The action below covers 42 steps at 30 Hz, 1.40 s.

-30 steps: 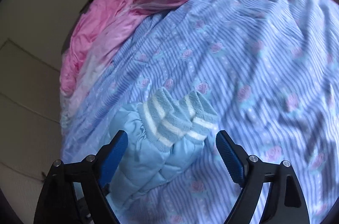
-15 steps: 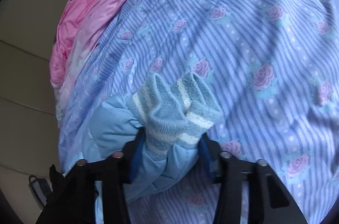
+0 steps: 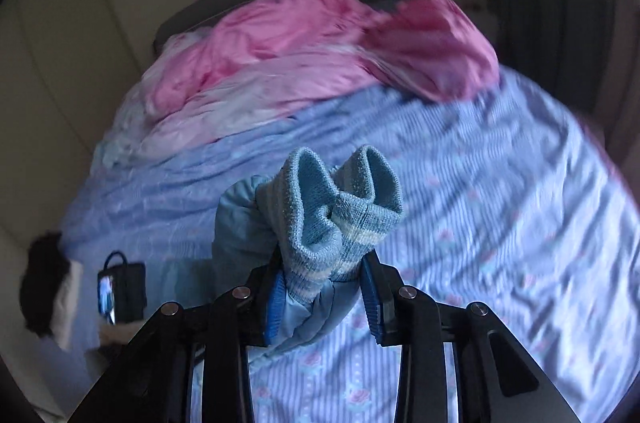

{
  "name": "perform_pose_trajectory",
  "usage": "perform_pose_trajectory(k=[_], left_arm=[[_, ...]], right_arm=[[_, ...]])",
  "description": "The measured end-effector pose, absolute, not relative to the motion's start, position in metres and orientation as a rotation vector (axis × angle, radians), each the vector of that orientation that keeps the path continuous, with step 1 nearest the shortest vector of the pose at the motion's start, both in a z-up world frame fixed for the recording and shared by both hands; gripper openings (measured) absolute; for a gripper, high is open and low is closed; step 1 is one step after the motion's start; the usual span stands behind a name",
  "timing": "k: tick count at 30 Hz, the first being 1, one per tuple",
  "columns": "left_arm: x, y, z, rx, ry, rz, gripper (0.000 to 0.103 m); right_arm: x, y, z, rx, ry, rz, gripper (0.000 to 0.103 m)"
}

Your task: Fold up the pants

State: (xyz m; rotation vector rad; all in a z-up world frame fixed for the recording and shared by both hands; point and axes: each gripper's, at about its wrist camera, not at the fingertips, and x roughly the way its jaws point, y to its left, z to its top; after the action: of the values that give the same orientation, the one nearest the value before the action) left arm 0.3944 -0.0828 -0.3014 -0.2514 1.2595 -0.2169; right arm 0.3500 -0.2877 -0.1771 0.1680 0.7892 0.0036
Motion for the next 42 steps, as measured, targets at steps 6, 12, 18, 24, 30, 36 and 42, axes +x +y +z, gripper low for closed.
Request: perform_pose_trajectory(k=[6,12,18,24,30,36,42], left_arm=[[0.364,-0.033,-0.241,-0.280,1.172,-0.158,0.016],[0.348,0.036,-0.209,-0.354,1.111,-0.109,0.016],[0.332,0.095,-0.212,-0.384,1.107,-0.085,0.016],[0.314,0.145,-0.226,-0.399,1.104,-0.078,0.016],[0.306,0.186,-0.242,-0.385,1.109,-0.039,0.016],[0.307,0.215,-0.255,-0.402,1.125,-0.025,0.016],[0.309,0.227,-0.255,-0.398,1.130,-0.017,0.017]], right_arm=[[0.341,-0.238,-0.142,-0.009,0.736,-0.005,0.035],[0.334,-0.155,-0.139,-0.217,0.706,0.036,0.035],[0.326,-0.072,-0.160,-0.429,0.686,0.062,0.035],[0.326,-0.003,-0.204,-0.579,0.697,0.071,0.035],[0.328,0.049,-0.242,-0.662,0.717,0.088,0.035],[0.330,0.084,-0.268,-0.718,0.744,0.124,0.036],[0.321,0.094,-0.271,-0.679,0.776,0.218,0.060]])
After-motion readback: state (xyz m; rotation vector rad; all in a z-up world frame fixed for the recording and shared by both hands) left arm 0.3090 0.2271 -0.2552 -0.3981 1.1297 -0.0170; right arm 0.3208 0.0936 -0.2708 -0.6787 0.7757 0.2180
